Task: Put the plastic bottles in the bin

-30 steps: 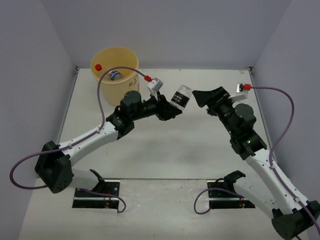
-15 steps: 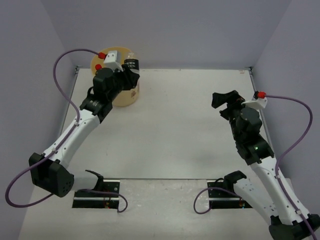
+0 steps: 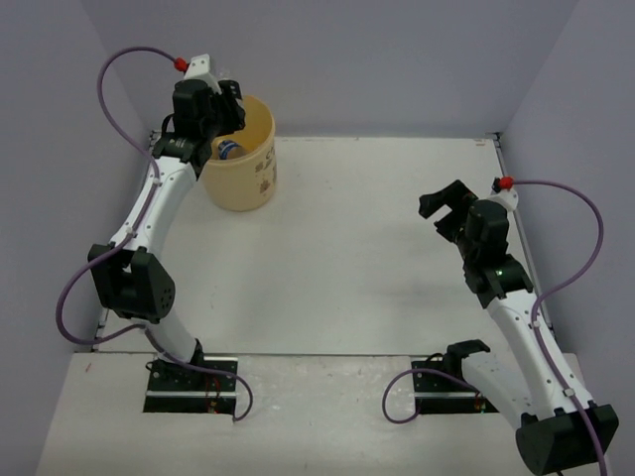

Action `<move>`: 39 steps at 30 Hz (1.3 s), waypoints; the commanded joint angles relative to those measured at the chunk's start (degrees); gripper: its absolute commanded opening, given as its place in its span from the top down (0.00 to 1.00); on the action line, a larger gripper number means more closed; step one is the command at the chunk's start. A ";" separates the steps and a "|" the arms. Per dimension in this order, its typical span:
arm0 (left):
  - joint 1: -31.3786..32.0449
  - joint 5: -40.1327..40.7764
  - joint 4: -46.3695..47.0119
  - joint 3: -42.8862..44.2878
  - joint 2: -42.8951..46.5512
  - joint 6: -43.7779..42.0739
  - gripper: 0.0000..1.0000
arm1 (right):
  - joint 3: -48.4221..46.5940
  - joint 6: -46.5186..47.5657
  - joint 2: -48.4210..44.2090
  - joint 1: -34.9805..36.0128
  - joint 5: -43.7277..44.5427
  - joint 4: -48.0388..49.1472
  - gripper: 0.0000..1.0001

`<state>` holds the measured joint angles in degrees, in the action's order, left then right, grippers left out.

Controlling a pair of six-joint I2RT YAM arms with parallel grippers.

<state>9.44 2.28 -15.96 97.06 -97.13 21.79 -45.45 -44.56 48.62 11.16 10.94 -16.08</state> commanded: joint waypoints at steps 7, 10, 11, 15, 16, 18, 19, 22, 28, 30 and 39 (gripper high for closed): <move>0.23 -2.55 -5.22 3.63 3.70 -3.91 0.00 | 0.71 0.47 -2.07 -0.44 -0.40 -0.10 0.01; 0.23 -2.55 -5.71 3.03 6.23 -3.61 0.00 | 1.13 1.47 -2.39 -0.44 -1.46 -0.10 0.01; 0.23 -2.55 -5.88 2.43 8.09 -3.46 0.00 | 1.24 2.16 -2.48 -0.44 -1.67 -0.10 0.01; 0.23 -2.52 -3.12 -5.58 16.39 -3.15 0.00 | 2.38 3.51 -3.00 -0.44 -1.80 -0.10 0.01; 0.23 -1.94 -2.04 -8.85 17.39 -3.10 0.00 | 2.47 3.52 -3.07 -0.44 -1.87 -0.10 0.01; 0.23 2.07 -1.06 -17.38 24.63 -1.83 0.00 | 3.27 3.72 -3.62 -0.44 -2.36 -0.10 0.01; 0.23 3.72 -1.24 -20.33 26.58 -0.85 0.00 | 3.63 4.05 -3.82 -0.47 -2.57 -0.06 0.01; 0.23 8.89 -1.17 -31.58 33.43 4.05 0.00 | 4.03 6.27 -4.18 -0.44 -3.18 -0.07 0.01; 0.23 13.68 0.16 -44.58 43.47 8.08 0.00 | 7.14 7.67 -5.91 -0.44 -6.43 2.77 0.01; 0.23 15.39 -2.11 -42.94 43.05 8.79 0.00 | 8.45 7.29 -6.53 -0.44 -7.19 4.04 0.01; 0.23 16.66 -4.14 -42.04 41.10 9.13 0.00 | 10.23 7.46 -10.93 -0.44 -5.46 4.49 0.01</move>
